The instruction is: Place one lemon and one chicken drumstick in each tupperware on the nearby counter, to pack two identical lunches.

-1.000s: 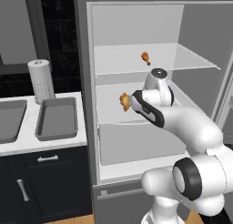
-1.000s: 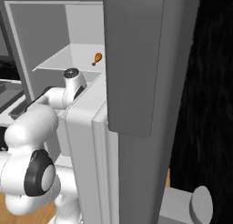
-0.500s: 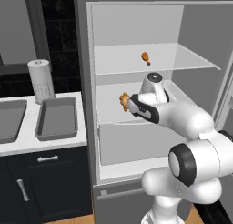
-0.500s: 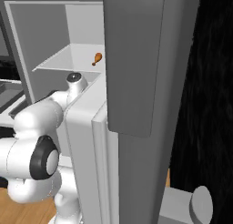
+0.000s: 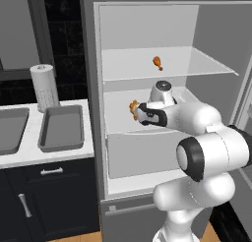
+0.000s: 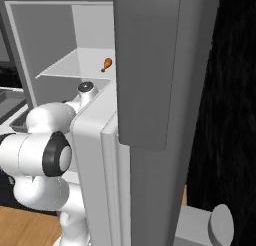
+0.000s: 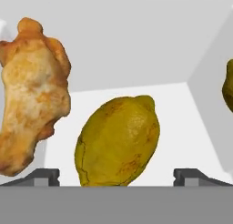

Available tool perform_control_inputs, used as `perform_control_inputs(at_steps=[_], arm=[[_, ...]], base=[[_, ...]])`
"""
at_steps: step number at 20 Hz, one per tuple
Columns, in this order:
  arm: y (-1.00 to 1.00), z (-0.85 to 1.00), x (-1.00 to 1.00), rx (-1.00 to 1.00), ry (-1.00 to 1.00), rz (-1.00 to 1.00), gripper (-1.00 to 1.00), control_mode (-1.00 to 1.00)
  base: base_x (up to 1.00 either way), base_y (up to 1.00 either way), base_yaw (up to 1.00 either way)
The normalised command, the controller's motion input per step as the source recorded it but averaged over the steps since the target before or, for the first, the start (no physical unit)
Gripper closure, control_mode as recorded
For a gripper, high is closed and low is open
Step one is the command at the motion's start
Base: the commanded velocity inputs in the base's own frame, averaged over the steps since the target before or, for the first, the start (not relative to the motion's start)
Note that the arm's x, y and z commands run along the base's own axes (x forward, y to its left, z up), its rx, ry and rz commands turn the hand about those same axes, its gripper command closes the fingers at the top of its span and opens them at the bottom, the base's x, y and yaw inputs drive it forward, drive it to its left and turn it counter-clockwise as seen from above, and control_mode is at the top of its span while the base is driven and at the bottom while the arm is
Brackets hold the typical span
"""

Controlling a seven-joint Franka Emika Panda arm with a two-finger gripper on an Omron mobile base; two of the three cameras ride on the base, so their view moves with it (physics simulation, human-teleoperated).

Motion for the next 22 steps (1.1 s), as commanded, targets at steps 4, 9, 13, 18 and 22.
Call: perform_control_inputs(at_steps=[4, 9, 13, 18, 22], arm=[[0.0, -0.11, 0.36, -0.03, 0.0, 0.0, -1.0, -1.0], [0.0, -0.32, 0.21, -0.07, -0.01, 0.0, 1.0, -1.0], [0.0, -0.8, 0.0, -0.07, -0.01, 0.0, 1.0, -1.0], [-0.01, -0.07, -0.06, 0.0, -0.02, 0.0, 1.0, -1.0], [-0.24, 0.09, -0.96, 0.01, -0.04, -0.07, 1.0, -1.0]], base=[[0.0, 0.0, 0.0], [0.0, 0.0, 0.0], [0.0, 0.0, 0.0], [0.0, 0.0, 0.0], [0.0, 0.0, 0.0]])
